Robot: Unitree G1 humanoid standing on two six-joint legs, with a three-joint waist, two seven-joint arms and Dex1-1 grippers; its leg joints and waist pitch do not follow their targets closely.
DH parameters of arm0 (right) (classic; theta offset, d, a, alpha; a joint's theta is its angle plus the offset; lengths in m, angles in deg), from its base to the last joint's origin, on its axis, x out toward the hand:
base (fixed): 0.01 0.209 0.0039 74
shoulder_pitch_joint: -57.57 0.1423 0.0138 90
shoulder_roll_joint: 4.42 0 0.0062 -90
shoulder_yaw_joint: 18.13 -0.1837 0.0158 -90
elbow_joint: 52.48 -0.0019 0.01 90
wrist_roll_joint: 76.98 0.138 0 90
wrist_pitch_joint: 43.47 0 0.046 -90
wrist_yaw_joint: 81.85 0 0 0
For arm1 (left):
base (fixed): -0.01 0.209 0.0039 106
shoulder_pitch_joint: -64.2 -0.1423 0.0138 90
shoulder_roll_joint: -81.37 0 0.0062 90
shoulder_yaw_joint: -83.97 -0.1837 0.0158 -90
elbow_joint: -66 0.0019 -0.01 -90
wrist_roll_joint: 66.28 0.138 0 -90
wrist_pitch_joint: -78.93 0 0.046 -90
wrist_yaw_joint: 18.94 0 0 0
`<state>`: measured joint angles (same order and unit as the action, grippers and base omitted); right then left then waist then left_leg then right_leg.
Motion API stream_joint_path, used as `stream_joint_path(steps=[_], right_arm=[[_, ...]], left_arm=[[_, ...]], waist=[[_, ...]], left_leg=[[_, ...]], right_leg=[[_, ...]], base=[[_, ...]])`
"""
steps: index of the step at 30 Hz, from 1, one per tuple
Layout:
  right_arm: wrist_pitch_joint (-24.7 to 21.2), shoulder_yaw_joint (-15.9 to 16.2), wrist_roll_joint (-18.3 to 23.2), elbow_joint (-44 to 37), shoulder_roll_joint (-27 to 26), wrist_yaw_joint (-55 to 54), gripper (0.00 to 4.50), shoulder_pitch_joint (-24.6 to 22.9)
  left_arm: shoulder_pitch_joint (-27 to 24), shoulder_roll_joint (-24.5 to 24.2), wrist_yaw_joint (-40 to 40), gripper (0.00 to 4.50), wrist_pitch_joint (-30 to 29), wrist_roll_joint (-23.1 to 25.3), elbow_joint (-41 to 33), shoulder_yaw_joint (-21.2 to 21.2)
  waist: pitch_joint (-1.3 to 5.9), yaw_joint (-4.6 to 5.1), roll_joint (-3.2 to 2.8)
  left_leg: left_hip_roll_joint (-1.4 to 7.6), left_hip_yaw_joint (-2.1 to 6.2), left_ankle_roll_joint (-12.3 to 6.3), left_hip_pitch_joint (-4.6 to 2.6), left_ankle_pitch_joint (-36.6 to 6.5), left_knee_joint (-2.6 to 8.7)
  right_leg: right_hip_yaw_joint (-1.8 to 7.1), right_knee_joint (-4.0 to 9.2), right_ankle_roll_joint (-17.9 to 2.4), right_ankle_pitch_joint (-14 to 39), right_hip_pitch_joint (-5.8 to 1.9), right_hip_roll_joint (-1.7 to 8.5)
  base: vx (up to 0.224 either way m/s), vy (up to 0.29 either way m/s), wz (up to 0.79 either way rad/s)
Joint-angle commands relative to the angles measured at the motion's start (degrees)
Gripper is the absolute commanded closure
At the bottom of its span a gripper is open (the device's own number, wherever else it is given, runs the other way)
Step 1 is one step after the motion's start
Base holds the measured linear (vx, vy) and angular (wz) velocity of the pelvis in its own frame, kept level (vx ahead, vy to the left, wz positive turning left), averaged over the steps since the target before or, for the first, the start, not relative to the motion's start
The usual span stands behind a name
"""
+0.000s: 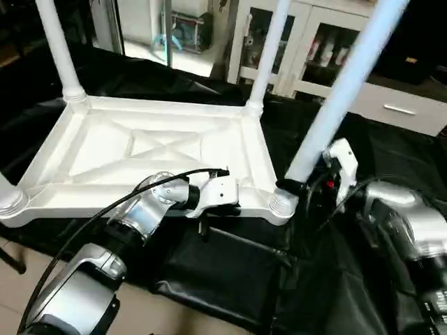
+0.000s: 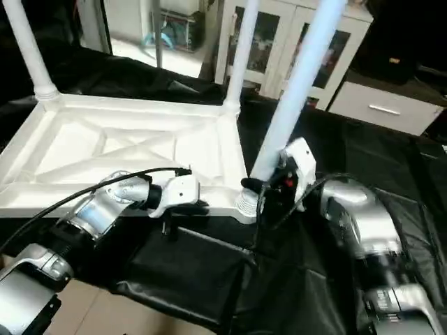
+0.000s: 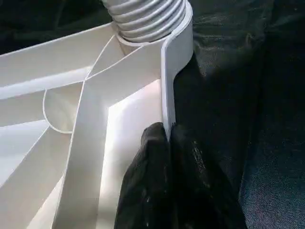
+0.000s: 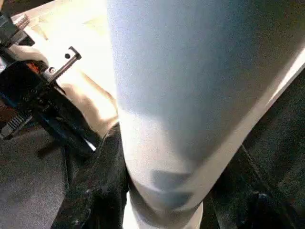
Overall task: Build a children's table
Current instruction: Rotate table base
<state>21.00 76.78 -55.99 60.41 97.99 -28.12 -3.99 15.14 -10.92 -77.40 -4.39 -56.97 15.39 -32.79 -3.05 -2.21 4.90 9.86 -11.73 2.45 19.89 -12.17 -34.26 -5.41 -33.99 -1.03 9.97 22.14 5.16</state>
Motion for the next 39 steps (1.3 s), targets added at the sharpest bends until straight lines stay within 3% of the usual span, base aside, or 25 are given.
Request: stream_joint_path(steps=[1, 7, 12, 13, 16, 17, 21, 26, 35, 39], right_arm=[[-3.8, 5.41, -5.2, 8.85, 0.3, -1.84, 2.66, -3.65], [-1.27, 6.49, -6.45, 6.46, -0.65, -0.55, 2.66, -6.01], [1.71, 4.27, -5.21, 6.91, -1.93, -0.17, 2.66, -5.34], [2.23, 3.4, -4.21, 6.46, -2.05, 0.61, 2.66, -4.86], [2.15, 2.06, -2.15, 4.85, -2.01, 2.62, 2.66, -4.14], [1.74, 2.98, -2.09, 3.01, -1.12, 4.44, 2.66, -3.77], [0.73, 5.71, -2.61, -1.01, 0.91, 8.35, 2.66, -2.8], [0.36, 8.54, -4.41, -3.27, 2.27, 11.08, 2.66, -1.68], [0.58, 8.14, -5.44, -1.78, 0.8, 9.09, 2.66, -1.09], [0.62, 6.18, -5.21, 1.81, -0.43, 7.0, 2.66, -2.54]], left_arm=[[0.96, -0.34, 0.27, 4.5, 0.71, -0.7, -2.34, 2.25], [0.42, -0.81, 0.37, 4.5, 0.18, -0.9, -3.4, 2.3], [0.34, -1.07, 0.14, 4.5, 0.1, -0.82, -3.44, 2.4], [0.44, -1.07, 0.09, 4.5, 0.16, -0.79, -3.31, 2.39], [0.55, -1.08, -0.03, 4.5, 0.21, -0.77, -3.24, 2.37], [0.65, -1.04, -0.11, 4.5, 0.23, -0.77, -3.23, 2.34], [0.91, -0.9, -0.19, 4.5, 0.3, -0.83, -3.07, 2.21], [1.1, -0.83, -0.07, 4.5, 0.37, -0.94, -2.88, 2.05], [0.81, -1.09, -0.3, 4.5, -0.02, -0.9, -3.5, 2.27], [0.7, -1.19, -0.24, 4.5, -0.1, -0.93, -3.58, 2.33]], waist=[[2.82, -0.48, -0.86], [2.83, -0.49, -0.57], [2.76, -0.33, -0.56], [2.77, -0.34, -0.88], [2.84, -0.29, -0.69], [2.88, -0.33, -1.01], [2.98, -0.43, -0.82], [2.92, -0.77, -0.81], [2.89, -0.99, -0.68], [2.88, -0.91, -0.71]], left_leg=[[4.62, 2.46, 1.12, -0.55, -13.91, 4.78], [4.69, 2.48, 1.37, -0.52, -14.74, 4.96], [4.64, 2.54, 1.5, -0.5, -16.04, 5.04], [4.64, 2.62, 1.62, -0.44, -16.0, 5.05], [4.7, 2.56, 1.25, -0.46, -15.46, 5.03], [4.68, 2.56, 1.19, -0.44, -15.05, 5.03], [4.64, 2.28, -0.27, -0.31, -11.51, 4.77], [4.64, 2.14, -1.23, -0.32, -9.99, 4.63], [4.7, 2.21, -0.45, -0.44, -10.82, 4.71], [4.68, 2.21, -0.4, -0.39, -10.94, 4.71]], right_leg=[[3.72, 3.85, -13.54, 13.79, -1.82, 5.21], [3.72, 3.9, -12.99, 13.48, -1.74, 5.24], [3.74, 4.15, -12.49, 15.47, -1.65, 5.28], [3.77, 4.12, -12.45, 15.51, -1.66, 5.3], [3.78, 4.0, -12.96, 14.09, -1.69, 5.17], [3.78, 3.87, -13.17, 13.28, -1.73, 5.14], [3.81, 3.32, -14.59, 8.13, -2.01, 5.06], [3.83, 3.26, -15.01, 8.07, -1.98, 5.14], [3.87, 3.28, -14.65, 9.39, -1.89, 5.21], [3.89, 3.34, -14.51, 9.81, -1.88, 5.23]], base=[[0.0, 0.0, 0.0], [0.0, 0.0, 0.0], [0.0, 0.0, 0.0], [0.0, 0.0, 0.0], [0.0, 0.0, 0.0], [0.0, 0.0, 0.0], [0.0, 0.0, 0.0], [0.0, 0.0, 0.0], [0.0, 0.0, 0.0], [0.0, 0.0, 0.0]])
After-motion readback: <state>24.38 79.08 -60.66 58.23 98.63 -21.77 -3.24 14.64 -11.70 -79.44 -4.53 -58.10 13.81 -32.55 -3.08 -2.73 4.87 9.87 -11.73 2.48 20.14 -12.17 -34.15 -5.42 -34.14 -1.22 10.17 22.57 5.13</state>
